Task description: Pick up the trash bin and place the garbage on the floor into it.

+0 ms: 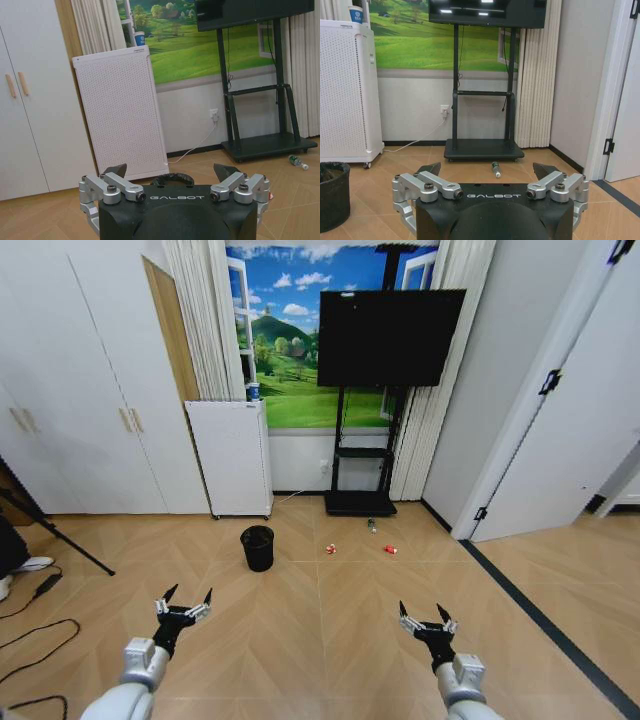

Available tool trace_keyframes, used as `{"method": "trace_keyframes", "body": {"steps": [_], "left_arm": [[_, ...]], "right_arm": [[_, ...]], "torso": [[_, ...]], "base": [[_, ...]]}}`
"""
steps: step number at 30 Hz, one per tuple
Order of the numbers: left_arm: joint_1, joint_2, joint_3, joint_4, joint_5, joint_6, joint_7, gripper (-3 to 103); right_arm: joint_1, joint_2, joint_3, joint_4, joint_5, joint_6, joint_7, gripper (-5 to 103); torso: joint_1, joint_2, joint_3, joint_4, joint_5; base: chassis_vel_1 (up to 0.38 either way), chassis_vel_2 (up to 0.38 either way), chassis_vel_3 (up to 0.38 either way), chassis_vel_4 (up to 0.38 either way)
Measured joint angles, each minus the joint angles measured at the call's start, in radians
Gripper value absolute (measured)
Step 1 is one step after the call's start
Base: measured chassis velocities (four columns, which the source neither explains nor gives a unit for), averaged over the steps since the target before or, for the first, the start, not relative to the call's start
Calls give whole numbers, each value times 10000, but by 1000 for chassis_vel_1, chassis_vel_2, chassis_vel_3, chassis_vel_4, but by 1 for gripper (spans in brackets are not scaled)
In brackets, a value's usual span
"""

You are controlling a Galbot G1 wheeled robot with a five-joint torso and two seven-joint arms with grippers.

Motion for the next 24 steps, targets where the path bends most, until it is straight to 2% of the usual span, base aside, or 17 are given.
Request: {"method": "trace_keyframes", "body": {"steps": [11,24], "left_arm": [[242,-98,19,-87,31,-85,-46,98],[395,-195,-117,-217,35,-121,-55,98]], "right_arm": [[-18,-52,42,-97,98,145,-29,100],[-10,1,14,-206,192,148,106,100]], "torso": [[-3,1,-1,0,-3],[-2,1,-1,0,-4]], "base": [[-35,40,32,-35],[-222,223,222,-217]]}}
